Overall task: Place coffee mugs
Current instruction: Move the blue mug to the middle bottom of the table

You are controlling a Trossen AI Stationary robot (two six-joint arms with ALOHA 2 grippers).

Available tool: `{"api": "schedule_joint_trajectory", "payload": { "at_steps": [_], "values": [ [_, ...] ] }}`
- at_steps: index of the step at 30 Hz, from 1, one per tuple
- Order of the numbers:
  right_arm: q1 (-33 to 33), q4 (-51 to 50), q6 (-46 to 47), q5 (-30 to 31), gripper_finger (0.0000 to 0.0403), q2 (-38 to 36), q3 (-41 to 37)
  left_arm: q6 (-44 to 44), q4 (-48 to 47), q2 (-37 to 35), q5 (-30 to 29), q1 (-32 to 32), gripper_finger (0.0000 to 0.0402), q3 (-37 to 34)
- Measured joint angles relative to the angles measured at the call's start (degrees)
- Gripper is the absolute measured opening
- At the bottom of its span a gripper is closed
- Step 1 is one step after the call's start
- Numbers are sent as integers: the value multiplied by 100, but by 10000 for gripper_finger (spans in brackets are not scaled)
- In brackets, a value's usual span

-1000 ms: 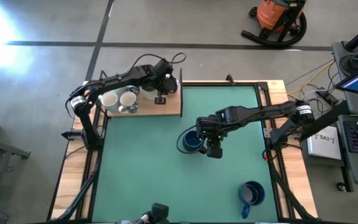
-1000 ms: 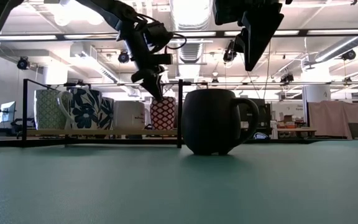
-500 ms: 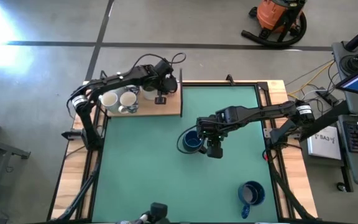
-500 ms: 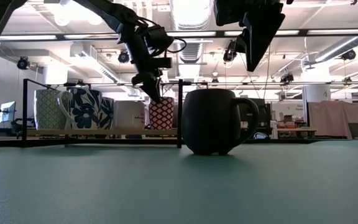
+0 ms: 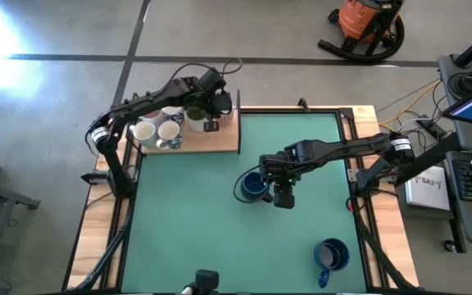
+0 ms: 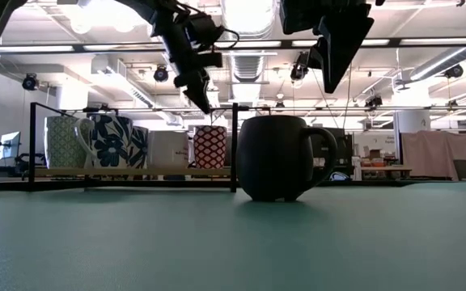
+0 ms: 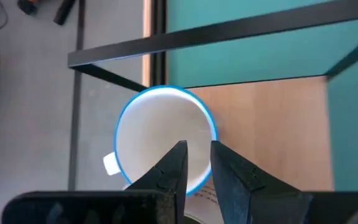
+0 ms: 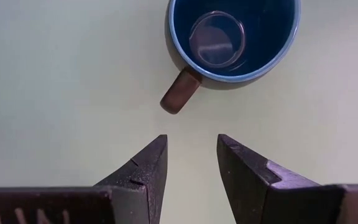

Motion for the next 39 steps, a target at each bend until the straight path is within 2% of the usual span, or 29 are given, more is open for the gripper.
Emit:
{"api": "schedule_joint_trajectory", "payload": {
  "at_steps": [3,6,10,13,20,26,32,39],
  "values": [
    [4,-37,0,0,128,0,0,-129,-368,-7,313,-41,52,246],
    [5,-121,0,0,128,0,0,-447,-783,-63,873,-51,52,391],
    [46,-158,4,0,128,0,-22,-953,-1188,-188,1711,-129,52,345],
    [130,-295,66,1,128,0,-53,-1174,-1404,-281,1965,-376,52,154],
    [595,-377,708,-6,128,-218,-457,-1346,-1476,-488,1945,-1260,52,-436],
    [1042,-326,1977,3,128,-743,-1064,-1918,-1001,-860,1904,-2099,52,-846],
    [1735,-256,3576,-10,128,-1308,-1519,-2580,-488,-1236,988,-3063,52,-1238],
    [3011,-206,5058,-77,128,-1749,-1824,-3347,217,-1479,206,-4020,52,-1630]
  ]
}}
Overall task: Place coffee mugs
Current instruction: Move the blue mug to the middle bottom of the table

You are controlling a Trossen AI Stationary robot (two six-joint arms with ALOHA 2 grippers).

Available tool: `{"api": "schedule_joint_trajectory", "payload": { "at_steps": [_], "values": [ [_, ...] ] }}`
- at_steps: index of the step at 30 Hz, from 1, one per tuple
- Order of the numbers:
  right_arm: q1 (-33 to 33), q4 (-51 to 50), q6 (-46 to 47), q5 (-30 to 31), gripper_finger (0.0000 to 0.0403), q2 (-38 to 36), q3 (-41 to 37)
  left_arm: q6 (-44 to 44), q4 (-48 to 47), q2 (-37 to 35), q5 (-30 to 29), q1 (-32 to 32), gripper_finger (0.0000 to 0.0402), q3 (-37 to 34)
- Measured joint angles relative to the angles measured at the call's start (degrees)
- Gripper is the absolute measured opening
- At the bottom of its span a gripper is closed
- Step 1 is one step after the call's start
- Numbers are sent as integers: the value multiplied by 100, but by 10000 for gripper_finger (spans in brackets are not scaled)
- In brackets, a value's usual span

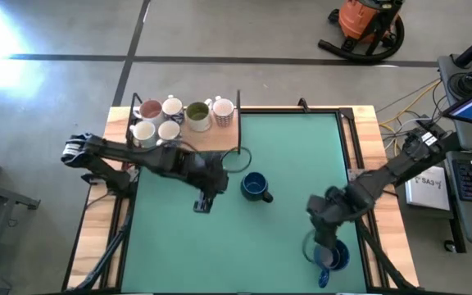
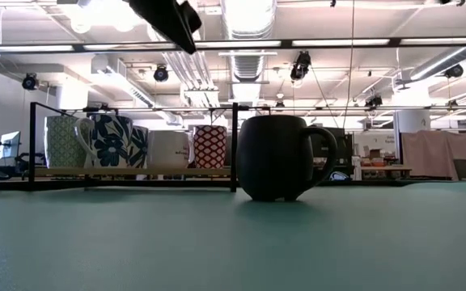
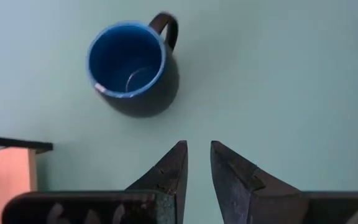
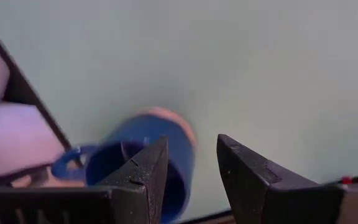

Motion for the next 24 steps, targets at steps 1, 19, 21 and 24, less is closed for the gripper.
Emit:
{"api": "schedule_joint_trajectory", "payload": {
  "at_steps": [1,19,21,24],
  "values": [
    [184,-4,124,-2,128,-15,-37,-91,85,-6,-102,-103,52,-33],
    [1507,598,490,342,128,81,-920,-1087,575,43,-851,-886,52,74],
    [1505,656,489,318,128,81,-1026,-1096,600,43,-851,-899,52,74],
    [1509,947,434,264,128,74,-1166,-1096,599,43,-850,-905,52,74]
  ]
}}
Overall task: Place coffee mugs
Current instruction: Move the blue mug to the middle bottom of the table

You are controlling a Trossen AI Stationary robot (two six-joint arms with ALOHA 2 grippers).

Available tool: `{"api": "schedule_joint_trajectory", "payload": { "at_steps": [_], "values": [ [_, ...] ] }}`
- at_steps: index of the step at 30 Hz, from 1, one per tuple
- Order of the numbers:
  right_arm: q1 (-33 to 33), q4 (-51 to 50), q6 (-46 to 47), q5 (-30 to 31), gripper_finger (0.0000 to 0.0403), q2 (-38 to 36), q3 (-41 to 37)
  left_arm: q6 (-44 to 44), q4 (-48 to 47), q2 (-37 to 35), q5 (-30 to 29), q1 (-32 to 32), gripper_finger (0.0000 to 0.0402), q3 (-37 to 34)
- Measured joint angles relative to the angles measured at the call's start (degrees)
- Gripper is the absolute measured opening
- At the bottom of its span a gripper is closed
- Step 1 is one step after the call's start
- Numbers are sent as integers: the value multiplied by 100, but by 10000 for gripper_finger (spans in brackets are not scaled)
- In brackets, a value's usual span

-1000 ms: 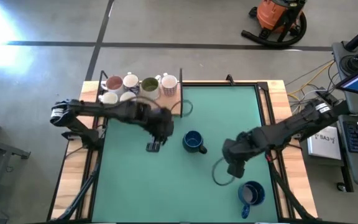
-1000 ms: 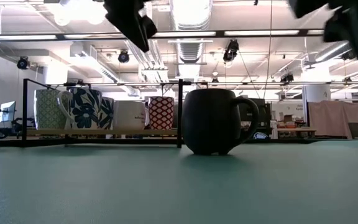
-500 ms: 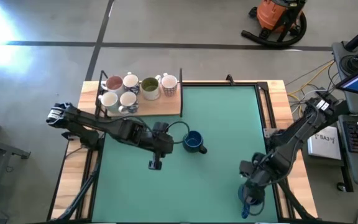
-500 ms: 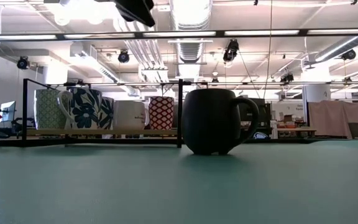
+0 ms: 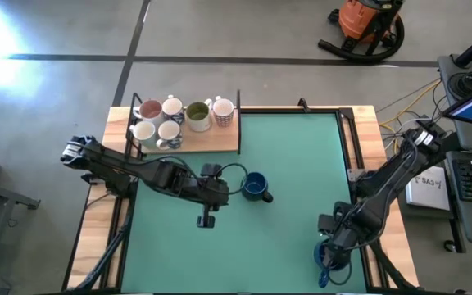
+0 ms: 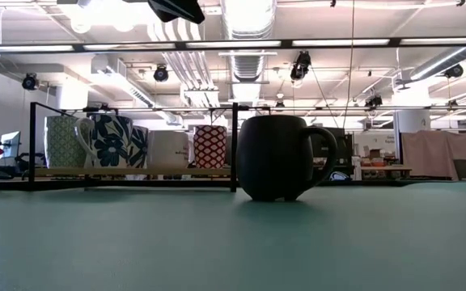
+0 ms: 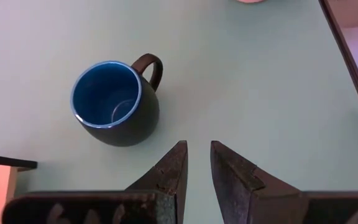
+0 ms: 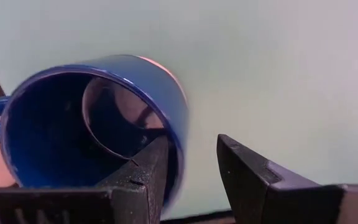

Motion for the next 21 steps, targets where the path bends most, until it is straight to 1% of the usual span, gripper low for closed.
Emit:
{"api": "schedule_joint_trajectory", "payload": {
  "at_steps": [3,7,11,16,18,21],
  "values": [
    [11,358,-57,-28,128,9,-99,1,1,0,1,1,52,0],
    [11,375,-148,51,128,7,-256,15,0,0,1,2,52,0],
    [11,602,-332,100,128,5,-515,22,4,13,1,2,52,0],
    [9,1125,-480,125,126,5,-773,24,31,13,1,2,52,0],
    [9,1229,-505,123,118,7,-805,24,33,13,1,2,52,0],
    [9,1342,-609,124,92,5,-805,23,28,15,1,2,52,-1]
  ]
}}
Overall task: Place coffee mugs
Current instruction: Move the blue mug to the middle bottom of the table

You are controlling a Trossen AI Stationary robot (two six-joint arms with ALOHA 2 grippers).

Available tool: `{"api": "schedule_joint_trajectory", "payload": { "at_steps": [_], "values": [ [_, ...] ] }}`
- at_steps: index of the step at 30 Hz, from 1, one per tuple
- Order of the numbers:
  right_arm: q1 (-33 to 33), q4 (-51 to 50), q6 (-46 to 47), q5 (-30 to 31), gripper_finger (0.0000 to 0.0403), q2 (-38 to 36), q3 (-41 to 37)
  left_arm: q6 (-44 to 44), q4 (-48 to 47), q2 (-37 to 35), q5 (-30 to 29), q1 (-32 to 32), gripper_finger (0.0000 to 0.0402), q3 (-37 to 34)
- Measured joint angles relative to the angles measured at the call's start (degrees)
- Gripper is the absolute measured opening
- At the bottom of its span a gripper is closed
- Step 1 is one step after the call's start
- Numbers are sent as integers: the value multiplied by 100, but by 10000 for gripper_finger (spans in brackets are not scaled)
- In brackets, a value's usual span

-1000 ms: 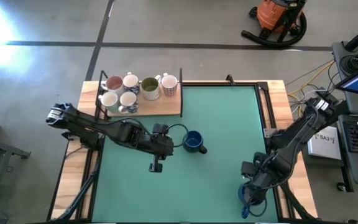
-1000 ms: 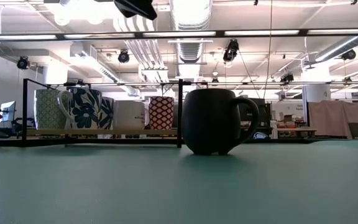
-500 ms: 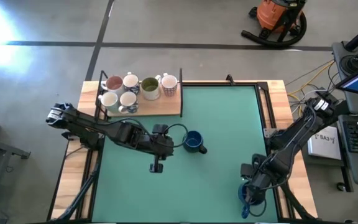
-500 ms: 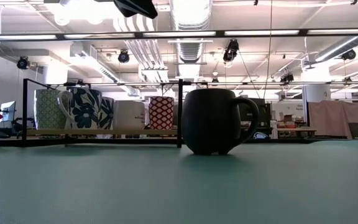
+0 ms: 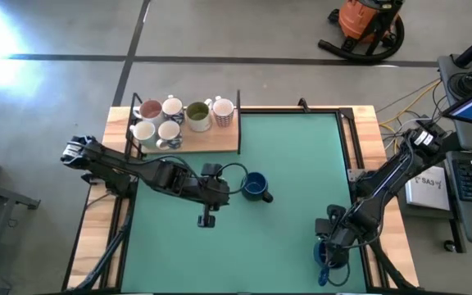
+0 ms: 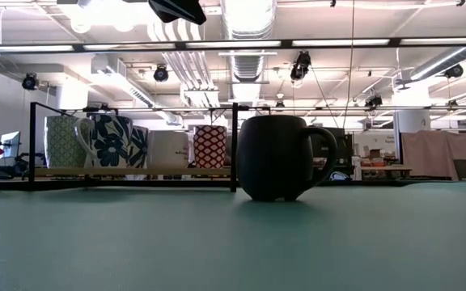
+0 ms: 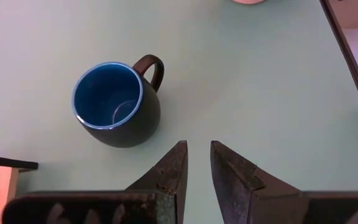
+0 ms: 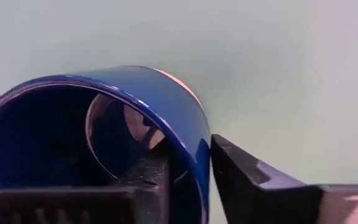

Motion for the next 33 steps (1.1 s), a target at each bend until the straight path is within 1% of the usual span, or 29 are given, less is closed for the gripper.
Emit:
{"api": "schedule_joint_trajectory", "payload": {
  "at_steps": [5,7,10,13,19,25,31,33],
  "values": [
    [-63,-45,-59,-15,33,0,-2,-63,-5,0,7,4,52,-1],
    [-129,15,-52,6,18,5,-4,-63,-26,0,9,4,52,-1],
    [-293,51,-253,12,17,7,-5,-60,-50,0,13,9,52,-6],
    [-551,256,-653,-37,17,7,-7,-44,-48,2,12,11,52,-6],
    [-1340,625,-1634,-45,16,7,-4,-793,-52,2,15,15,52,-6],
    [-2075,1081,-2368,-271,15,7,0,-914,-159,4,15,15,52,-6],
    [-2462,1398,-2923,-517,14,5,0,-1073,-273,4,15,15,52,-7],
    [-2535,1519,-3032,-518,14,7,0,-1146,-273,4,15,15,52,-8]
  ]
}}
